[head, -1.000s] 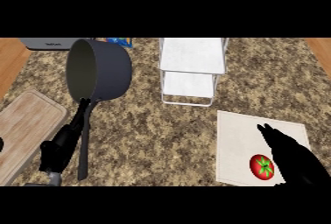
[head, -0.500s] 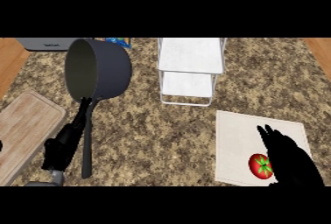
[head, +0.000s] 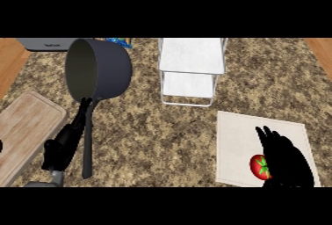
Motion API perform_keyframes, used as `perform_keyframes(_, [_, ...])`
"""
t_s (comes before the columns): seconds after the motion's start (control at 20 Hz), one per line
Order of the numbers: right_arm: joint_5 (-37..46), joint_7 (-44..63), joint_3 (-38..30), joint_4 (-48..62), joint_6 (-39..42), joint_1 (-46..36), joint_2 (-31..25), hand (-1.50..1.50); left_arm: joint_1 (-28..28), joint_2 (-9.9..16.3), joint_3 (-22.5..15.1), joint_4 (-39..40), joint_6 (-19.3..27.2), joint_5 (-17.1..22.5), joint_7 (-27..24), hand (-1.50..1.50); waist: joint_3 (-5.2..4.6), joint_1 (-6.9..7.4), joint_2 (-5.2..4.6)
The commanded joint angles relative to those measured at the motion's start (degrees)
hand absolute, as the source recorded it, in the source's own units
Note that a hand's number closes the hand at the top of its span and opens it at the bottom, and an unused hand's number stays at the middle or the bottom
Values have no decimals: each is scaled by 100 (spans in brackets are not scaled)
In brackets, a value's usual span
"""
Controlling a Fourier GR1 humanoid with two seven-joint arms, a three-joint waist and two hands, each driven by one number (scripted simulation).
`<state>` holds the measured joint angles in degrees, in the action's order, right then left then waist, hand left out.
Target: Pick the tomato from the placemat and place it in the tiered shelf
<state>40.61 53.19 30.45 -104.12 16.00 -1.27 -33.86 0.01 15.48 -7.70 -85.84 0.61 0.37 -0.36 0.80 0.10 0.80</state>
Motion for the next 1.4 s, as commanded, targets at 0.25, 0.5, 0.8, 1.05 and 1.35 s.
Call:
perform_keyframes(0.25, [302,-135,37,462,-47,-7,297,-150,102,-146,-34,608,-100,-54,249,0,-81,-10,-93])
perform_keyframes(0.5, [446,-382,-14,1037,-115,-222,491,-150,32,-21,95,417,-229,15,471,0,-79,4,-88])
perform_keyframes(0.8, [654,-1059,246,1149,-459,-16,585,150,320,-200,-63,499,-206,-152,157,0,-79,-12,-87])
perform_keyframes(1.05, [818,-1293,66,1794,-604,-451,887,150,105,-78,154,430,-371,-7,395,0,-77,29,-93])
perform_keyframes(1.35, [1336,-1227,7,1122,-875,-126,614,150,172,-174,228,531,-274,-128,173,0,-82,-33,-77])
